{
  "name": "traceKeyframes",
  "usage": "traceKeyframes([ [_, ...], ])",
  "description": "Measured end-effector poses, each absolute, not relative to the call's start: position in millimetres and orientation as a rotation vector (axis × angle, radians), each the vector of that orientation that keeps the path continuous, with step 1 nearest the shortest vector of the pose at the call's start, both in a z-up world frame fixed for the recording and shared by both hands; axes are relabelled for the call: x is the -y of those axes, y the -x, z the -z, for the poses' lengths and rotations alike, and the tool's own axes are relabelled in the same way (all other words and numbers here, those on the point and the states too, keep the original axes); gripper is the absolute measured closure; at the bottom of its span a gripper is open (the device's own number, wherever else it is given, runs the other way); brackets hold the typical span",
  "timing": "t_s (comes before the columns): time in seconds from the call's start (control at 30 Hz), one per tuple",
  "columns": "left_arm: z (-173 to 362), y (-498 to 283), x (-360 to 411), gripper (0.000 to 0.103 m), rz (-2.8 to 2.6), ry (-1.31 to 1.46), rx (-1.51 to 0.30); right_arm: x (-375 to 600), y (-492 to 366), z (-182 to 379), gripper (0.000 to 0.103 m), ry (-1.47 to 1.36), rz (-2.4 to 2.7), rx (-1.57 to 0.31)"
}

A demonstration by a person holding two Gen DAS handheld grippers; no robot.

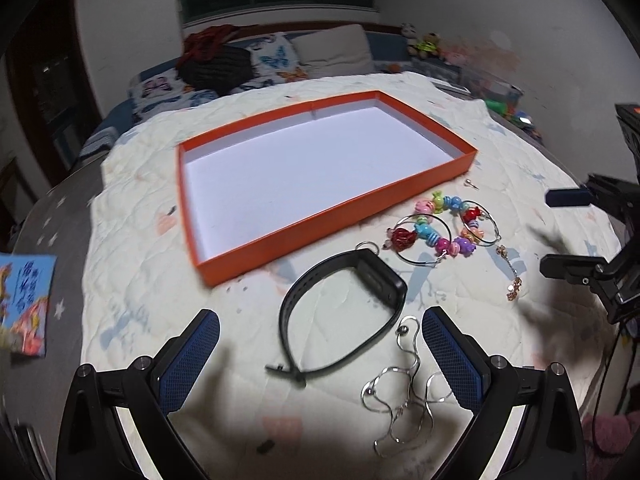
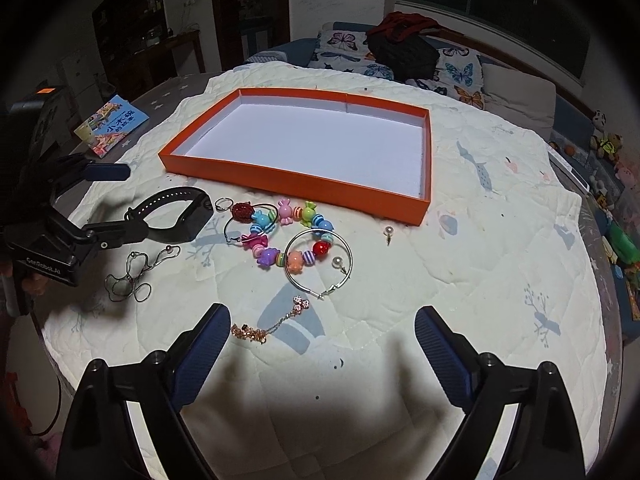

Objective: Organize jewelry
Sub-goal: 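Grasp the black watch band with the left tool while the right tool grasps the silver hoop bracelet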

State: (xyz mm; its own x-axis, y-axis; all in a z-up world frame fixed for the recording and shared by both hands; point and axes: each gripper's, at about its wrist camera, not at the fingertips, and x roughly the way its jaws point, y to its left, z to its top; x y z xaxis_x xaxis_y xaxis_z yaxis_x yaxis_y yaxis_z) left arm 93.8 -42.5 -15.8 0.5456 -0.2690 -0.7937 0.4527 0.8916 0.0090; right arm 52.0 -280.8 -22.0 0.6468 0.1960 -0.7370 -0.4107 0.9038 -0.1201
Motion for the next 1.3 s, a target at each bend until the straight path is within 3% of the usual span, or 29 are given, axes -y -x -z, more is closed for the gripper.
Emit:
traceKeyframes([
  [0.77,45,-140,65,0.004,0.621,-0.261,-0.989,269,-91,33,0.015,0.389,-0.474,-0.859],
  [1.1,51,-145,70,0.005,0.643,-0.277,-0.992,268,-98,40,0.032,0.396,-0.495,-0.89],
  [1.2,52,-147,72,0.01,0.654,-0.272,-0.993,267,-98,41,0.037,0.404,-0.497,-0.89],
  [1.3,50,-144,72,0.019,0.673,-0.274,-0.98,267,-97,40,0.048,0.409,-0.499,-0.886],
])
